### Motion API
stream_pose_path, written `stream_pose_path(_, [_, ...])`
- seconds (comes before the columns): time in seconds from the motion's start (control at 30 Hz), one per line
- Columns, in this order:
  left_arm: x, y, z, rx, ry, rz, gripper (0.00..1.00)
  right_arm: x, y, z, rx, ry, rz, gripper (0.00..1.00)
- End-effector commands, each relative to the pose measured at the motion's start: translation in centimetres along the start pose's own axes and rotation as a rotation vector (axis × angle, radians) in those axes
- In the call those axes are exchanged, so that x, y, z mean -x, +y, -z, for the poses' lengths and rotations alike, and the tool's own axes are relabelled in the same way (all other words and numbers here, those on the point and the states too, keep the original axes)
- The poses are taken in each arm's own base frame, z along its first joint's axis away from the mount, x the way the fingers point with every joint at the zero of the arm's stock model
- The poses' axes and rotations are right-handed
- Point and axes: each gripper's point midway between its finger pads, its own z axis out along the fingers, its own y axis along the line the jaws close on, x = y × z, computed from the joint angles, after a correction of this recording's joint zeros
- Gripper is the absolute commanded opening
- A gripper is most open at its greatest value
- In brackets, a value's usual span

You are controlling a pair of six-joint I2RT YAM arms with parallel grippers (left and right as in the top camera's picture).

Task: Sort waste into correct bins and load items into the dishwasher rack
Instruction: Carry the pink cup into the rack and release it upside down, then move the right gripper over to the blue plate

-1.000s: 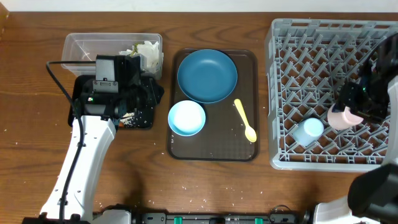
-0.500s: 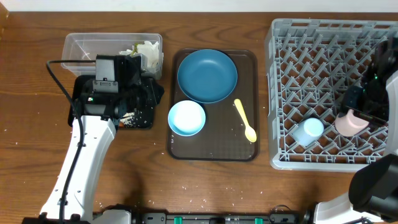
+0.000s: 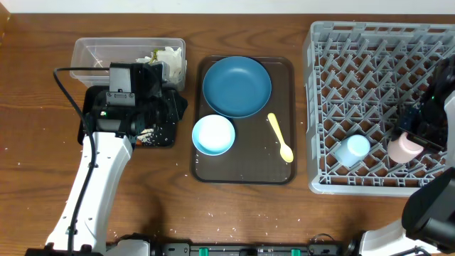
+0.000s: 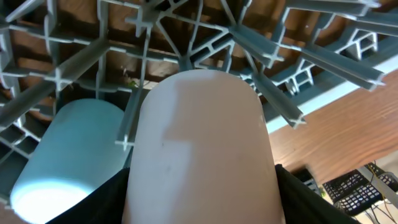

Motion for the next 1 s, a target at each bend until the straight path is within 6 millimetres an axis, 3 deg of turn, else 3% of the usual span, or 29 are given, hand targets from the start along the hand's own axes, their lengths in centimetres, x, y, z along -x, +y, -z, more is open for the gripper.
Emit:
stream_pose_path(0.0, [0.2, 0.2, 0.0, 0.012, -0.006, -0.031, 0.25, 0.1, -0.3, -0.9, -0.013, 0.017, -0.021, 0.55])
stream_pose_path(0.4, [0.2, 0.2, 0.0, 0.012, -0.005, -0.030, 0.25, 0.5, 0.1, -3.7, -0.015, 0.094, -0.027, 0.56])
stream_pose_path(0.8, [0.2, 0.2, 0.0, 0.012, -0.005, -0.030, 0.24, 1.2, 1.6, -3.7, 0.074, 0.071, -0.012, 0.54])
stream_pose_path(0.97, [0.2, 0.2, 0.0, 0.012, -0.005, -0.030, 0.25, 0.8, 1.6, -3.7, 0.075, 0.086, 0.000, 0.77])
